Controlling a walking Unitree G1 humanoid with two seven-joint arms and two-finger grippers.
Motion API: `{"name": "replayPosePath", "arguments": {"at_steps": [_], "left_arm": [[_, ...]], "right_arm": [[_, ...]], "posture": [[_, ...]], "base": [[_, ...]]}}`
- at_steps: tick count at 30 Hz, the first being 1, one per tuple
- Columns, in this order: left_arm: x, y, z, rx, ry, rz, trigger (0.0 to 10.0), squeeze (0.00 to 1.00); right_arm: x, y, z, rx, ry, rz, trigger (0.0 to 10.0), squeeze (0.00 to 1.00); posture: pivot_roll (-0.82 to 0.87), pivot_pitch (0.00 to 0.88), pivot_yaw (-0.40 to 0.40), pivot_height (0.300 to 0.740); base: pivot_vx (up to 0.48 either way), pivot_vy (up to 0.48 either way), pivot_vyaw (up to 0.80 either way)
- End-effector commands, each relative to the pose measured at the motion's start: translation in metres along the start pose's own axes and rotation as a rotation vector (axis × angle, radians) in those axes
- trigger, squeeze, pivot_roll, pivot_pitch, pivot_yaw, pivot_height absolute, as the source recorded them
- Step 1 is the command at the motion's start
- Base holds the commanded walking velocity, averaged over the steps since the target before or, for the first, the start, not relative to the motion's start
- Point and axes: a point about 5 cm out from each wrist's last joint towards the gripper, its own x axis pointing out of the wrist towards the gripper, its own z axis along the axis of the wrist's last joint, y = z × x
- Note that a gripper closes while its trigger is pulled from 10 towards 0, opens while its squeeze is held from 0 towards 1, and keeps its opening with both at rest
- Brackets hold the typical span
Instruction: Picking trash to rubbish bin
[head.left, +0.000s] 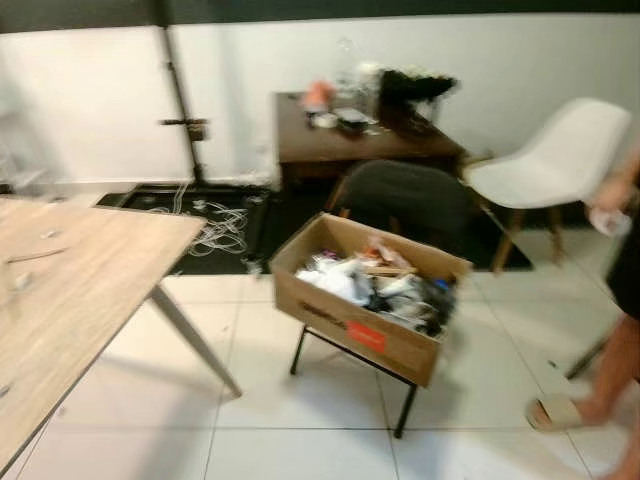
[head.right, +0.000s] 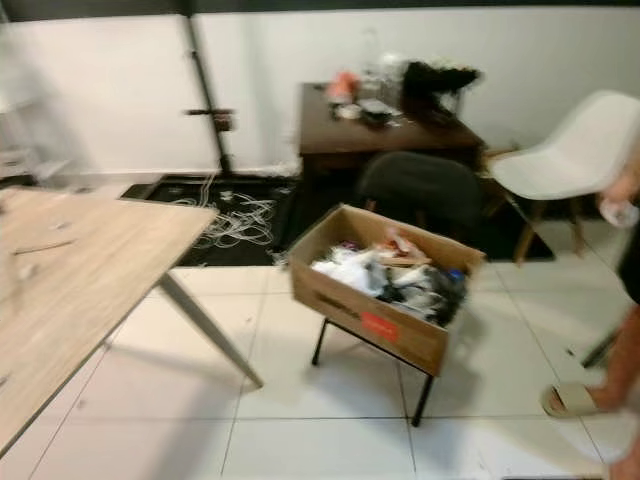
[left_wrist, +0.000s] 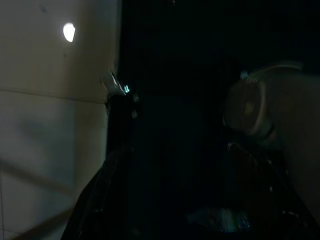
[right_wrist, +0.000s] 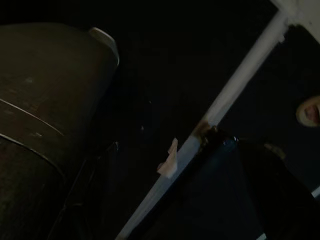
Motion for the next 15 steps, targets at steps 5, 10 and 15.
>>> {"name": "replayPosePath", "arguments": {"at_steps": [5,10,15], "left_arm": [[0.0,-0.0013,-0.0012,0.014,0.007,-0.009,10.0,0.0],[0.0002,-0.0024,-0.0011,0.016,0.007,-0.013,10.0,0.0],[0.0002,-0.0029,-0.0012,0.029,0.01,-0.025,10.0,0.0]], "right_arm": [[0.0014,0.0176,-0.004,0.021,0.015,0.064,10.0,0.0],[0.0014,0.0159,-0.004,0.026,0.015,0.047,10.0,0.0],[0.0014,0.0143,-0.0019,0.027,0.01,0.04,10.0,0.0]], "posture": [[-0.02,0.069,0.025,0.74],[-0.02,0.069,0.023,0.74],[-0.02,0.066,0.024,0.74]], "base": [[0.0,0.0,0.32],[0.0,0.0,0.0],[0.0,-0.087,0.0]]}}
